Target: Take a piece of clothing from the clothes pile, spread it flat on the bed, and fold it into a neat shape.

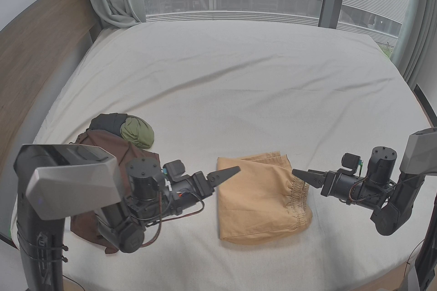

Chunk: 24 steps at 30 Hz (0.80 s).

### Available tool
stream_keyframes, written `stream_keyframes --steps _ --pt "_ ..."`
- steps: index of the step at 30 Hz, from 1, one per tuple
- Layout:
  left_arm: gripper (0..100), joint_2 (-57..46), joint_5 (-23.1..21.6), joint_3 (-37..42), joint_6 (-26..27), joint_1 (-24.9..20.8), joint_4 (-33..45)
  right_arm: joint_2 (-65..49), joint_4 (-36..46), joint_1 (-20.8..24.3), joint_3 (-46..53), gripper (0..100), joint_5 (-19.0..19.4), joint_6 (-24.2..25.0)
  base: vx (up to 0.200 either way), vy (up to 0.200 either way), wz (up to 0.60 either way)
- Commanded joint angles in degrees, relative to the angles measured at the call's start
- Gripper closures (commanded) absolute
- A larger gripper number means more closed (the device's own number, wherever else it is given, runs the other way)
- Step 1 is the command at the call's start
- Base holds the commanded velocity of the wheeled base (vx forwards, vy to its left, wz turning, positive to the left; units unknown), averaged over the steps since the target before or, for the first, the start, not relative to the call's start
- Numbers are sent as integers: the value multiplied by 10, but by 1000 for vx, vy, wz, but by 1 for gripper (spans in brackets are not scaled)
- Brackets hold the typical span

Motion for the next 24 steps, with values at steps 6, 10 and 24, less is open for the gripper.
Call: stream_keyframes --steps 6,10,24 --pt "0 -157 -77 156 67 119 -9 2 0 13 5 0 0 -1 0 0 0" --pt "0 -193 -112 188 76 160 -10 5 0 15 11 0 -1 -2 0 0 0" --pt "0 -252 -196 237 101 266 -9 6 0 18 18 0 -1 -3 0 0 0"
